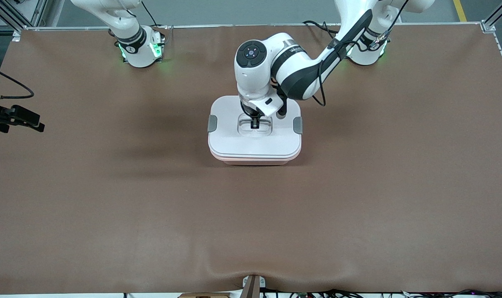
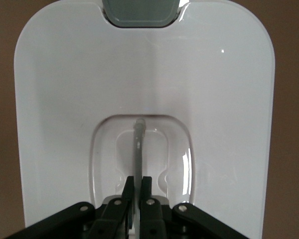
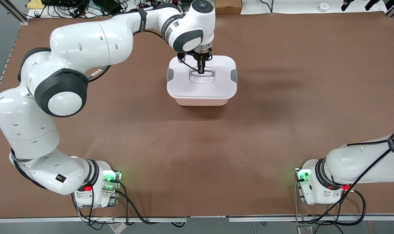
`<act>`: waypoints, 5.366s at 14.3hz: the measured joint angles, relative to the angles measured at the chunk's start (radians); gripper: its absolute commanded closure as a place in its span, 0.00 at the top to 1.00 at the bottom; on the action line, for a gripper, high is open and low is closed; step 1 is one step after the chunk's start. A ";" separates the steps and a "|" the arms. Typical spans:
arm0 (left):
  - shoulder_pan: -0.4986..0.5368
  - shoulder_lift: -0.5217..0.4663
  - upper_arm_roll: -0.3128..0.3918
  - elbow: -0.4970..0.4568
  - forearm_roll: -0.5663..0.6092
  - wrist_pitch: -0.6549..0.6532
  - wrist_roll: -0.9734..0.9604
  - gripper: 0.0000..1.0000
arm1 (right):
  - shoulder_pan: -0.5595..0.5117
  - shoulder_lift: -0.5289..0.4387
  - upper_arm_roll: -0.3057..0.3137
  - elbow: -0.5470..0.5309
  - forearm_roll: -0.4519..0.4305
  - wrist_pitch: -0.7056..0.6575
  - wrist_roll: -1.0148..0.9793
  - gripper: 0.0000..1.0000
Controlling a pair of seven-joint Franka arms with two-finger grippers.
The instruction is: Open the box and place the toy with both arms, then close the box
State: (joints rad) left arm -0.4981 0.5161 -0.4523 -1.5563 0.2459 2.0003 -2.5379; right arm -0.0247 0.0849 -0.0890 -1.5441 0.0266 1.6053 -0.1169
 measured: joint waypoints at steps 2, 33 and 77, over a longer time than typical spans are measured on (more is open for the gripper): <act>-0.001 0.004 0.000 0.000 0.013 0.001 -0.001 0.00 | -0.001 0.000 0.001 -0.001 0.001 0.001 0.000 1.00; -0.001 0.026 0.001 0.000 0.039 0.021 -0.016 0.00 | -0.002 0.000 0.011 -0.006 0.001 0.040 -0.009 1.00; 0.460 -0.540 0.415 0.047 -0.123 -0.552 2.457 1.00 | 0.000 -0.003 0.016 -0.004 0.001 0.041 -0.011 1.00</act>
State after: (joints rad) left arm -0.0378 -0.0235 -0.0368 -1.5091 0.1226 1.4486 -0.0807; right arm -0.0248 0.0816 -0.0726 -1.5485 0.0278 1.6466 -0.1281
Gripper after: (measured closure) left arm 0.000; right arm 0.000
